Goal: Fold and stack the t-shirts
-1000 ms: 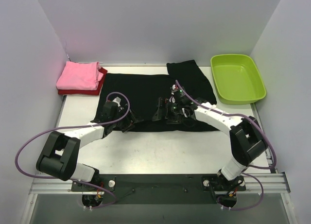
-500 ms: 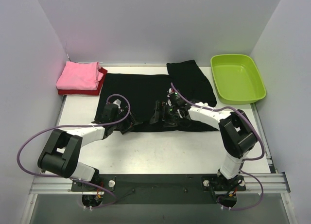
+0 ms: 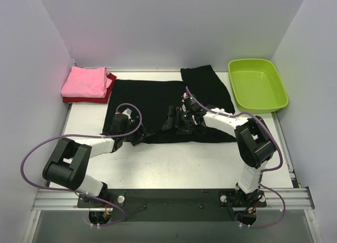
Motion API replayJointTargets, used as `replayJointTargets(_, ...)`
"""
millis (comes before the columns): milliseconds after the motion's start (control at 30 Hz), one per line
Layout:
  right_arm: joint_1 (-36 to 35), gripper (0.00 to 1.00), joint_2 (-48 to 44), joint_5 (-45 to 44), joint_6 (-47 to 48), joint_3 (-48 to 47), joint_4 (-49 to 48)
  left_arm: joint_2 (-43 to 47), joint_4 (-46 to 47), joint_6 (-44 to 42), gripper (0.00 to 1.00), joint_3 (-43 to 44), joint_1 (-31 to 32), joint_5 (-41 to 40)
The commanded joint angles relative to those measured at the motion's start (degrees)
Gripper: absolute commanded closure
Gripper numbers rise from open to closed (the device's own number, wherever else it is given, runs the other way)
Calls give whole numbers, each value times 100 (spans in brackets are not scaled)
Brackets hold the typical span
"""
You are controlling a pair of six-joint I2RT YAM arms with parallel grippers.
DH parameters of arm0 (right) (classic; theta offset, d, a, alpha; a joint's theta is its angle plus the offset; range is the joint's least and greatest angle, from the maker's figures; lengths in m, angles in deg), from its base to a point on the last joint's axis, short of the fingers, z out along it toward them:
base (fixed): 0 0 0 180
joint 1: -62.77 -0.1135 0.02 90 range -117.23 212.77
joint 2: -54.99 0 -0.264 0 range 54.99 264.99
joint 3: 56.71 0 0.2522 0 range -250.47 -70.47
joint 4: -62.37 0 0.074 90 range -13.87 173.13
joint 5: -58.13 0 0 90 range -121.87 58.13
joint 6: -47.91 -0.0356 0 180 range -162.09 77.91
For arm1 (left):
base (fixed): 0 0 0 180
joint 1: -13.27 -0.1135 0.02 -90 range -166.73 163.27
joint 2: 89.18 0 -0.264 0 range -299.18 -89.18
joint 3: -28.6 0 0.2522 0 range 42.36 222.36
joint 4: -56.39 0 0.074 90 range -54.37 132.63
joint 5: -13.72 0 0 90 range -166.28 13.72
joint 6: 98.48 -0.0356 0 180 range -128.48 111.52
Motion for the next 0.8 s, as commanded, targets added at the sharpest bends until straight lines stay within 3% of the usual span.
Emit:
replayJointTargets(0,137,8,231,114,56,-307,-45,-160,66,-126,20,-137,16,-36)
replayJointTargets(767,620,9,1751,-53,101,-2002,-27,375,-66,-153,20,-620,8,-9)
